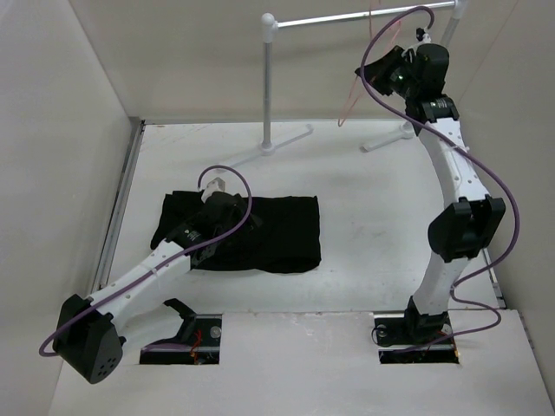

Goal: Place the trousers on the hanger
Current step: Pick up the hanger from the clothesline, then place the trousers on the hanger.

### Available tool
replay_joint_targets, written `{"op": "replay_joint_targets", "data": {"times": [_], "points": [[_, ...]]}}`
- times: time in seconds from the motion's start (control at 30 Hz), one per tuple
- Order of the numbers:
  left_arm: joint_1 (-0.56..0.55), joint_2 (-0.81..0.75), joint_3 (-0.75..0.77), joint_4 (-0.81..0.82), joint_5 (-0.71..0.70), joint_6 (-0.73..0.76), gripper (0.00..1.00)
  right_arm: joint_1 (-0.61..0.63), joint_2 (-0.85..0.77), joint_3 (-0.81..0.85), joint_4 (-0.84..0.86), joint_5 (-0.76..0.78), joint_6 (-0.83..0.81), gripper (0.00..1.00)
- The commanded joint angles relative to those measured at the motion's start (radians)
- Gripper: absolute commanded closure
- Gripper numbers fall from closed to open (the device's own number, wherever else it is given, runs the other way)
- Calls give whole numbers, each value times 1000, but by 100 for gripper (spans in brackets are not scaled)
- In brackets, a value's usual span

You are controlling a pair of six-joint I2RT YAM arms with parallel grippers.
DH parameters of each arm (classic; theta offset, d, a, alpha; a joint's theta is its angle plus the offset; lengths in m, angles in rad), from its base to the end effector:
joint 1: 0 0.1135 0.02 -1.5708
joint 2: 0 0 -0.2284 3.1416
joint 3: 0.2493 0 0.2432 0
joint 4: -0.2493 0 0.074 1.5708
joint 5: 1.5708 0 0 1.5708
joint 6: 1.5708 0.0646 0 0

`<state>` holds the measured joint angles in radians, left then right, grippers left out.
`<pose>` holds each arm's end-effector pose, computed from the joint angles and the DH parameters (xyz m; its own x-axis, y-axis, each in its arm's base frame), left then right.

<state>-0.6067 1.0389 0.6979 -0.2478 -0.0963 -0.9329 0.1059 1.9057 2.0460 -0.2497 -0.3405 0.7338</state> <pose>0.2183 -0.1439 0.2113 -0.6748 -0.5050 -0.5381 -0.0677 0.7685 -0.6363 0.4493 0.0695 0.4069 -0.3684 0.5956 -0.7138 -0.2464 0.6777 0.6928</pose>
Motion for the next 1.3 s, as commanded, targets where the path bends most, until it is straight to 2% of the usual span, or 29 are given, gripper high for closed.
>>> {"op": "replay_joint_targets", "data": {"times": [0.0,0.23,0.37,0.63,0.77,0.97,1.1,1.27], "points": [[6,-14,9,41,3,0,47,-5,-131,-50,161,-48,7,90],[26,-5,54,44,12,14,47,-18,-237,-225,231,-92,13,91],[54,18,113,59,73,14,47,-21,-280,-297,217,-104,1,91],[49,150,431,59,113,74,51,-7,-451,-625,239,-103,-24,91],[-10,269,607,61,80,149,55,36,-568,-831,242,-83,-16,91],[-176,432,776,70,-83,299,55,103,-715,-1061,214,-63,32,91],[-253,548,848,79,-158,333,50,168,-795,-1173,201,-46,65,91],[-317,668,945,99,-215,344,48,226,-853,-1261,184,-37,87,91]]}}
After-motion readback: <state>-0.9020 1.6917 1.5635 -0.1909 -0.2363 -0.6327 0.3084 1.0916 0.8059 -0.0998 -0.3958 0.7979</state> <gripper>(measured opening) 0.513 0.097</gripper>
